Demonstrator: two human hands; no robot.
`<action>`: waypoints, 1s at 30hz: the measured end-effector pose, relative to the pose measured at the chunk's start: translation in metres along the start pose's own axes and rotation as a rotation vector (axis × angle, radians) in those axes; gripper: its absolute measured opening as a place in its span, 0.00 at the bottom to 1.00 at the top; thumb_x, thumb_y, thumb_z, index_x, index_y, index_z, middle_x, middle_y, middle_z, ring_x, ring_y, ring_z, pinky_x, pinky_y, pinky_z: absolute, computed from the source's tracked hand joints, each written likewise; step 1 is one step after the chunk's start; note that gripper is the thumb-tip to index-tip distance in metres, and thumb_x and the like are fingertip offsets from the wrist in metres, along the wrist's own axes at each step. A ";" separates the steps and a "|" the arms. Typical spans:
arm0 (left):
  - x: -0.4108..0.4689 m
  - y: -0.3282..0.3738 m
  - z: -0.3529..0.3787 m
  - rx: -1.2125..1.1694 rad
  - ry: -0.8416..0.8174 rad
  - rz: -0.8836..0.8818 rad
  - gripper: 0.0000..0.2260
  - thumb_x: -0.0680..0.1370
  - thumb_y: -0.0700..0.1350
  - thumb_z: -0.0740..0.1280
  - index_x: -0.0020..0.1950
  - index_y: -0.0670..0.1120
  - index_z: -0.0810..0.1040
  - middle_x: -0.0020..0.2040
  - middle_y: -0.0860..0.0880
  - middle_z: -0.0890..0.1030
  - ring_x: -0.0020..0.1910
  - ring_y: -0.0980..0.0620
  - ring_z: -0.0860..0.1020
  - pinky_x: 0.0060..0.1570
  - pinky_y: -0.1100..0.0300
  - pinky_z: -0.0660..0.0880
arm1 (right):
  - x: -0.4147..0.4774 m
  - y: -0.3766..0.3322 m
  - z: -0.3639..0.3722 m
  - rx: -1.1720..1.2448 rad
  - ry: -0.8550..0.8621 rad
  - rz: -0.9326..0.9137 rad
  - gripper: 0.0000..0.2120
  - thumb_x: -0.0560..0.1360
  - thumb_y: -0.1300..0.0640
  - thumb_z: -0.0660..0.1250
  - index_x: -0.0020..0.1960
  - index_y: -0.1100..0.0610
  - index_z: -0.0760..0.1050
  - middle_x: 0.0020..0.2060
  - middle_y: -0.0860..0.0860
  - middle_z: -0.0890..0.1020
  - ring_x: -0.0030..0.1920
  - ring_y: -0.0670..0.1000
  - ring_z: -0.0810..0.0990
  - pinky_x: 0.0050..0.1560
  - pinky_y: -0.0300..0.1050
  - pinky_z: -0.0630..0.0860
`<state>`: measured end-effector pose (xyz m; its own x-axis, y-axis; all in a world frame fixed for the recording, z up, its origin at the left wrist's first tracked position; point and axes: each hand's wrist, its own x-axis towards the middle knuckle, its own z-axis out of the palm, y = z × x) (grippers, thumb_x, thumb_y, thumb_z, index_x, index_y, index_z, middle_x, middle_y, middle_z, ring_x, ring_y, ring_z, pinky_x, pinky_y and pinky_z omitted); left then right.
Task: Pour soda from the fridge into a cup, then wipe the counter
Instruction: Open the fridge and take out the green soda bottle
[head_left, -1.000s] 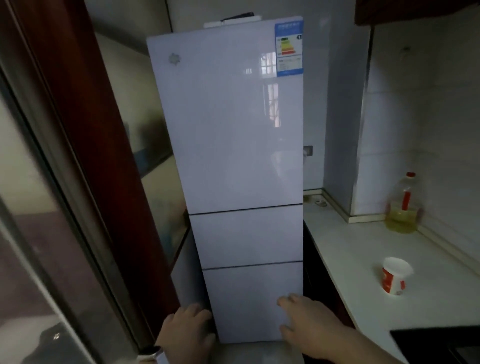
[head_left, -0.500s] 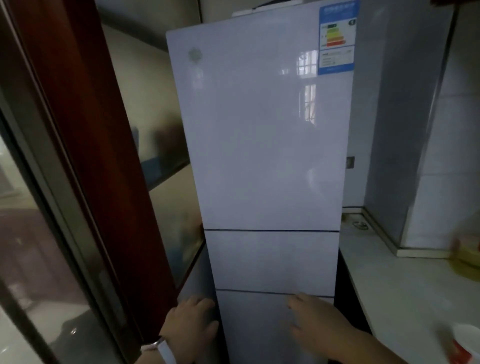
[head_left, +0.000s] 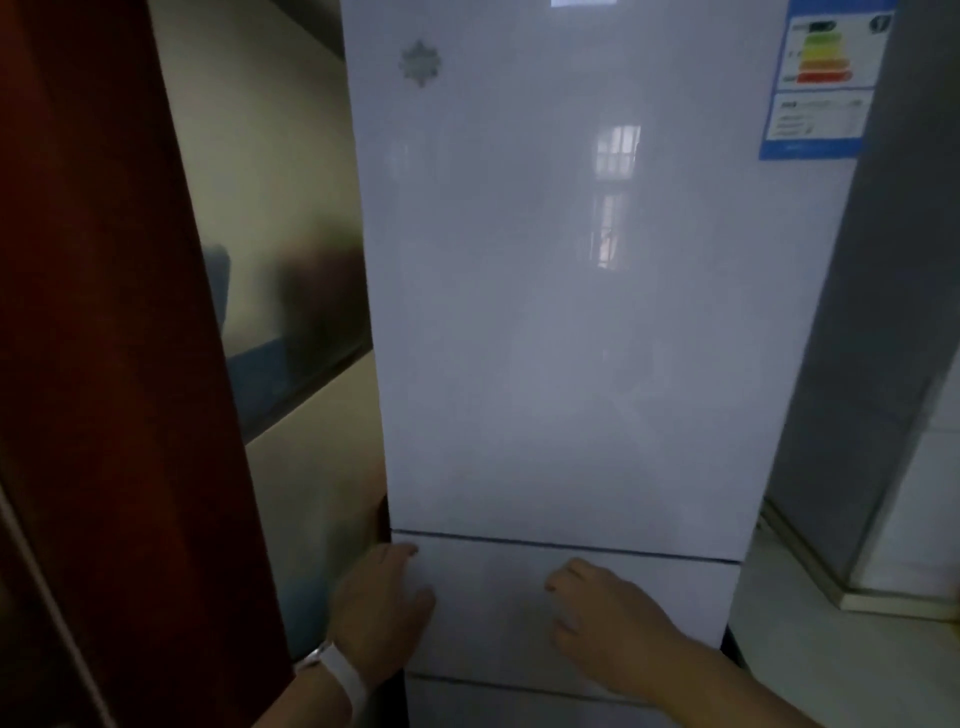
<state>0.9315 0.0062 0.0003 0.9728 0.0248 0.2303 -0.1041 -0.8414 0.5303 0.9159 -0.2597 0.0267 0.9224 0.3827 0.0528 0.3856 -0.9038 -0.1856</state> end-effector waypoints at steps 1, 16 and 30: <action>0.016 -0.001 -0.002 -0.091 0.029 -0.012 0.25 0.76 0.48 0.71 0.72 0.47 0.71 0.69 0.47 0.74 0.67 0.48 0.73 0.66 0.55 0.70 | 0.016 -0.004 -0.005 -0.006 0.044 -0.013 0.20 0.78 0.44 0.59 0.67 0.51 0.70 0.63 0.49 0.71 0.60 0.50 0.72 0.56 0.43 0.71; 0.155 0.023 -0.037 -0.912 0.373 -0.201 0.33 0.78 0.47 0.70 0.79 0.46 0.57 0.71 0.48 0.70 0.56 0.61 0.68 0.56 0.61 0.67 | 0.145 -0.043 -0.072 -0.370 0.472 -0.192 0.27 0.65 0.53 0.73 0.64 0.59 0.77 0.67 0.61 0.75 0.66 0.62 0.75 0.65 0.58 0.72; 0.206 0.026 -0.040 -1.015 0.406 0.006 0.23 0.73 0.53 0.75 0.63 0.62 0.67 0.54 0.65 0.75 0.49 0.69 0.78 0.35 0.73 0.75 | 0.205 -0.025 -0.073 -0.586 0.548 -0.186 0.40 0.68 0.44 0.71 0.77 0.53 0.63 0.78 0.58 0.58 0.76 0.62 0.60 0.70 0.69 0.52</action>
<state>1.1207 0.0105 0.0939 0.8503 0.3552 0.3883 -0.4121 -0.0096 0.9111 1.0975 -0.1729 0.1139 0.6644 0.5253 0.5316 0.3430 -0.8463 0.4075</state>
